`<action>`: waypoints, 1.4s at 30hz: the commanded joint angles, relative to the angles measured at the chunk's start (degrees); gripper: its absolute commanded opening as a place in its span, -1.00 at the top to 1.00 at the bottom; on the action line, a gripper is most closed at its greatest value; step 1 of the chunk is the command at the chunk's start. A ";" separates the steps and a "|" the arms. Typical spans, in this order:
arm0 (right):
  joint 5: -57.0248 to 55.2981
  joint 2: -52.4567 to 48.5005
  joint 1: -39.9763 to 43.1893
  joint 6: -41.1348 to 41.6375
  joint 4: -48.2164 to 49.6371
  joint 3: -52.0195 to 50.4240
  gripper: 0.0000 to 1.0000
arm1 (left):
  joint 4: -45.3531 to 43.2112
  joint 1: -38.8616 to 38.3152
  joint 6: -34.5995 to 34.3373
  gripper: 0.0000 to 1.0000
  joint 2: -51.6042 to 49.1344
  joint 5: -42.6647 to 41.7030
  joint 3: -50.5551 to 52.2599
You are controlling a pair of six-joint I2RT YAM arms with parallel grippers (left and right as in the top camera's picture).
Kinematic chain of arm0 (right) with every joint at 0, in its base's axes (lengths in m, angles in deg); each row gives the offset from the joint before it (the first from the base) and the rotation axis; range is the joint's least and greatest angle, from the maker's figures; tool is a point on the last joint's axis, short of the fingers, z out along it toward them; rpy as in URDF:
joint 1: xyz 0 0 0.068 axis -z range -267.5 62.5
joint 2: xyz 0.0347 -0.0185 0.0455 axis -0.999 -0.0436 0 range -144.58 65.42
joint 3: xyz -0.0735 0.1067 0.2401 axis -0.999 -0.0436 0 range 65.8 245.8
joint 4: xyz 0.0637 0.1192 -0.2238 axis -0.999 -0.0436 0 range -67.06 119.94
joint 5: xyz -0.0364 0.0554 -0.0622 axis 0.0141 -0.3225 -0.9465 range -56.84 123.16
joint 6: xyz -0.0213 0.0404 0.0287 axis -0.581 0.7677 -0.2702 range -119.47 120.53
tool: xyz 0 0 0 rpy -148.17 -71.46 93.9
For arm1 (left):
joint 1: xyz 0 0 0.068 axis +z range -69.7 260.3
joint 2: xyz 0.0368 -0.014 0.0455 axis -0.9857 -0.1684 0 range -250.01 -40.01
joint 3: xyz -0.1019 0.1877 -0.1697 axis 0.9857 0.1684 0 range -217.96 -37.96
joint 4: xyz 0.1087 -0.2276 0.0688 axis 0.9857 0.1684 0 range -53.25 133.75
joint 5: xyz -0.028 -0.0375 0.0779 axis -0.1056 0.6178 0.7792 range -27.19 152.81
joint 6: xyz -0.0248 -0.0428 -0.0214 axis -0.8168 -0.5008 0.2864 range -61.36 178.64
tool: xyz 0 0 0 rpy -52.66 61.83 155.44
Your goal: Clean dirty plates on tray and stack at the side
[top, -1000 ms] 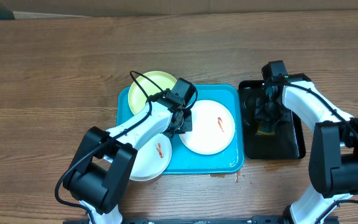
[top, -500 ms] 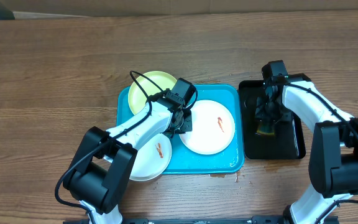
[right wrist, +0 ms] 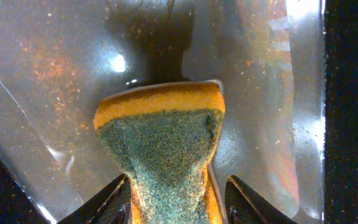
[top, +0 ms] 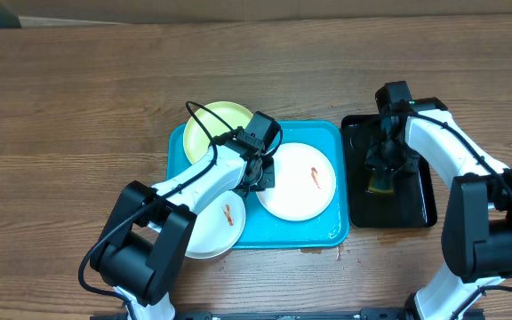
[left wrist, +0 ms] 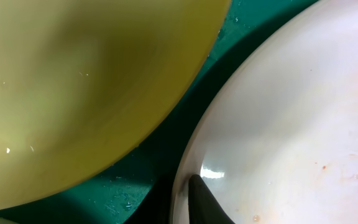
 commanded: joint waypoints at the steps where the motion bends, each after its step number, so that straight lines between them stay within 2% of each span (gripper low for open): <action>1: -0.81 0.20 -0.22 2.23 0.22 0.87 0.00 | 0.44 -0.31 -0.74 0.75 -0.90 1.64 1.05; 4: -0.83 0.20 -0.20 2.19 1.49 -0.13 0.01 | 0.44 -0.31 -0.74 0.75 -0.90 1.64 1.05; 7: -0.81 0.20 -0.22 2.19 3.54 -1.44 0.14 | 0.44 -0.31 -0.74 0.75 -0.90 1.64 1.05; 11: -0.81 0.20 -0.22 2.19 4.52 -2.25 0.17 | 0.44 -0.31 -0.74 0.75 -0.90 1.64 1.05; 16: -0.81 0.20 -0.22 2.19 3.45 -2.34 0.04 | 0.44 -0.31 -0.74 0.75 -0.90 1.64 1.05; 31: 0.50 0.20 -0.22 2.19 2.99 -3.28 0.05 | 0.42 -0.31 -0.74 0.75 -0.90 1.64 1.05; 34: 0.48 0.20 -0.22 2.16 3.41 -3.28 0.45 | 0.42 -0.31 -0.74 0.75 -0.90 1.64 1.05; 36: 0.50 0.20 -0.22 2.14 3.39 -3.28 0.85 | 0.42 -0.31 -0.74 0.75 -0.90 1.64 1.05; 37: 0.50 0.20 -0.22 1.81 3.37 -3.28 0.92 | 0.44 -0.31 -0.74 0.75 -0.90 1.64 1.05; 42: 0.42 0.22 -0.22 -3.96 -0.20 0.17 0.93 | 0.44 -0.31 -0.74 0.75 -0.90 1.64 1.05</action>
